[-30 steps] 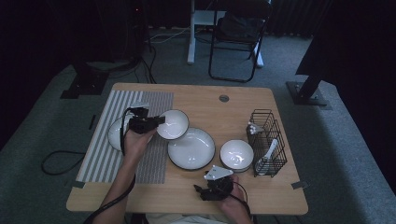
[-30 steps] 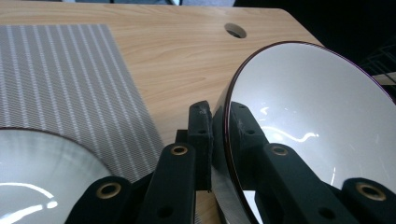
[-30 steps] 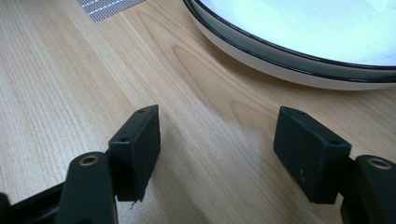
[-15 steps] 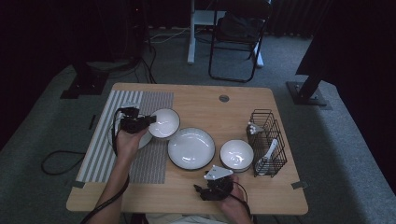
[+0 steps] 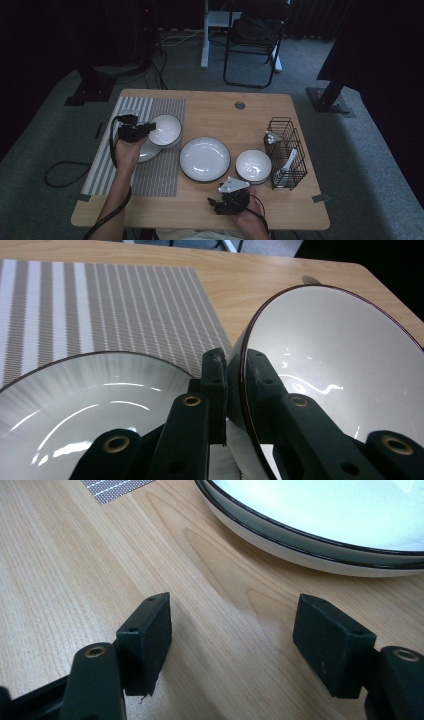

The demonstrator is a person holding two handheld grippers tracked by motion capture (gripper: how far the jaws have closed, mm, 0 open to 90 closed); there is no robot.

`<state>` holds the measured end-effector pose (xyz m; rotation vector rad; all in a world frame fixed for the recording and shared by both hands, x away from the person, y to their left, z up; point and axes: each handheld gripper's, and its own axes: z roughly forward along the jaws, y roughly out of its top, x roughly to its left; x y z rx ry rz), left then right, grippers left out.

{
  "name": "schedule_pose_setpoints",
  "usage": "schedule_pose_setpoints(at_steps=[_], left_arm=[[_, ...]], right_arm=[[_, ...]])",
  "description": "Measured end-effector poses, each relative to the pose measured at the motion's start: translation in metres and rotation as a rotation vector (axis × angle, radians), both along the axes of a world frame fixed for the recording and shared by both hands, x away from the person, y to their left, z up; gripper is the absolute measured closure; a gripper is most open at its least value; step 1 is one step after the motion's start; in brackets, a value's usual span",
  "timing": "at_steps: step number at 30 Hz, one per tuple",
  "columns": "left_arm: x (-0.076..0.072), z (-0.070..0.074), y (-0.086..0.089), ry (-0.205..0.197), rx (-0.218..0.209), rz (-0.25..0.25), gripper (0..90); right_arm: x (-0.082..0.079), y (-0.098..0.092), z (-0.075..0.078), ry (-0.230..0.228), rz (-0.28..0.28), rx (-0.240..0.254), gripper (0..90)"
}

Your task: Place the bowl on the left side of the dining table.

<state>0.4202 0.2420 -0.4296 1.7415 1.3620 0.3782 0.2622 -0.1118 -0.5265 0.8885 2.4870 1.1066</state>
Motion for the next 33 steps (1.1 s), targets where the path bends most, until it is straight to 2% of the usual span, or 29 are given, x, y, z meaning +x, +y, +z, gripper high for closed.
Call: schedule_pose_setpoints(at_steps=[6, 14, 33], left_arm=[[0.001, -0.002, 0.008, 0.001, 0.023, 0.033, 82.1], [0.000, -0.005, 0.019, 0.006, 0.015, 0.062, 82.1], [-0.005, -0.016, 0.055, 0.020, 0.027, 0.183, 81.9]], right_arm=[[0.000, 0.000, 0.000, 0.000, 0.001, -0.001, 31.3], [0.000, 0.000, 0.000, -0.001, 0.001, -0.001, 31.2], [0.000, 0.000, 0.000, -0.001, 0.001, -0.001, 31.2]])
